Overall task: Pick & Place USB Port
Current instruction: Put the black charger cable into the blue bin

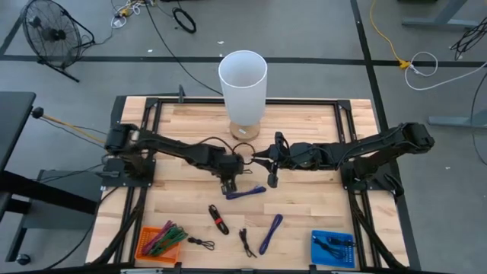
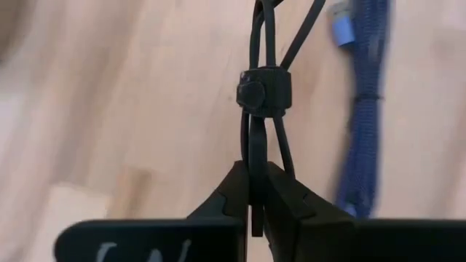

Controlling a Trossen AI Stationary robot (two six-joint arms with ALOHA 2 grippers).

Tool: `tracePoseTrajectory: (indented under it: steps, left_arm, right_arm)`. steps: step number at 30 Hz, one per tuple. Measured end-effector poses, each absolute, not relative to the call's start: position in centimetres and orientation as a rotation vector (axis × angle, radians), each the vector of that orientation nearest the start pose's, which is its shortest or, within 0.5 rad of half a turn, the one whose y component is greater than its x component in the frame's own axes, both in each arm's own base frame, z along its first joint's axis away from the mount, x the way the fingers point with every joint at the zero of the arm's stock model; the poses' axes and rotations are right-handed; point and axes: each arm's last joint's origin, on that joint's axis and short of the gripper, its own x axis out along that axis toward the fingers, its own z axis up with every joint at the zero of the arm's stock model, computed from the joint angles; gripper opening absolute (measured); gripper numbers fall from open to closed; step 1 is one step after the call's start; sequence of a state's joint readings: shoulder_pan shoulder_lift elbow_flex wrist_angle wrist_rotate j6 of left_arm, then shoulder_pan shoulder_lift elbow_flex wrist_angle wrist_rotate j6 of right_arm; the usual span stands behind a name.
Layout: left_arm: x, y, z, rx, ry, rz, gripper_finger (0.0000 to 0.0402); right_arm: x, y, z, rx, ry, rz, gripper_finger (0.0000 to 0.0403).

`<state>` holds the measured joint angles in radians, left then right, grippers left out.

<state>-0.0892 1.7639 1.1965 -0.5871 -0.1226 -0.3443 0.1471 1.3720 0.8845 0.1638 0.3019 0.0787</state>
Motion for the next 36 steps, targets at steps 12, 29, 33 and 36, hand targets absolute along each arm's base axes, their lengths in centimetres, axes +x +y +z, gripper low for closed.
tracePoseTrajectory:
  steps: [12,29,33,36]
  left_arm:
    - [27.9,-4.4,30.7,-0.101,0.764,0.293,0.0023]
    - [26.5,-6.7,30.5,0.003,0.307,0.138,0.0023]
    - [26.7,-6.2,30.2,-0.025,0.25,0.108,0.0023]
    - [26.9,-6.2,30.2,-0.031,0.24,0.096,0.0023]
  right_arm:
    - [30.1,3.6,26.9,0.019,0.313,-0.164,0.007]
    - [30.4,3.9,27.8,0.047,0.222,-0.077,0.007]
    - [30.5,4.3,28.4,0.053,0.164,0.002,0.007]
    - [30.5,4.7,28.8,0.036,0.12,0.039,0.007]
